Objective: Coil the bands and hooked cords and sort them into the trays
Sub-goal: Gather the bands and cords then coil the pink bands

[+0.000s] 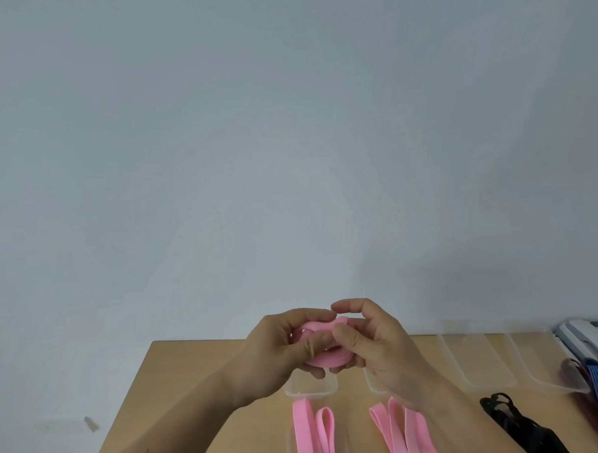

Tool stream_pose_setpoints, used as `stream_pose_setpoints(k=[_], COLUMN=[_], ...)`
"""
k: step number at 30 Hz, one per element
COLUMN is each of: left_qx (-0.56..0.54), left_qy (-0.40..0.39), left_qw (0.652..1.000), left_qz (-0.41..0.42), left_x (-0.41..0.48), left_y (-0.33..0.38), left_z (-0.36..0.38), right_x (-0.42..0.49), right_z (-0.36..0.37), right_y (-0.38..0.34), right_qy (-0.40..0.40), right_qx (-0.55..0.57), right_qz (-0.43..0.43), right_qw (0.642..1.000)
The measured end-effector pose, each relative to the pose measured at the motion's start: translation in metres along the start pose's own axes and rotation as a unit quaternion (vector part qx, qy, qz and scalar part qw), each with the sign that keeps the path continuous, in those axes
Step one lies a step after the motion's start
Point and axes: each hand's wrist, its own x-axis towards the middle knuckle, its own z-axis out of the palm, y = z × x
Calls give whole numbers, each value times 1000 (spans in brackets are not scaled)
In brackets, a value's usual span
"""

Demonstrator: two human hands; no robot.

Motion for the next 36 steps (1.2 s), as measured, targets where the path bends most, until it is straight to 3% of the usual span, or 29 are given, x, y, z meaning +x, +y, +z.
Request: stream_pose_setpoints(k=[6,14,22,25,30,36], left_qx=[-18,-30,-40,-19,-36,-82], left_qy=[60,117,149,156,159,124], left_qw=[998,992,986,986,984,989], left_qz=[2,30,62,64,65,0], left_x=[-1,-5,-12,-13,-12,-16], left_y=[-11,-18,-24,-25,-26,-35], left_z=[-8,-5,-1,1,3,-5], right_x=[2,7,4,2,2,6], right_z=[-5,8,16,14,13,20], right_y=[4,17,18,16,16,27], right_qy=[-59,26,53,29,55,44], right_qx=[51,5,-109,-149,-194,-269], right_qz=[17,-52,-126,-127,-107,-98], right_qw=[997,998,985,980,974,957])
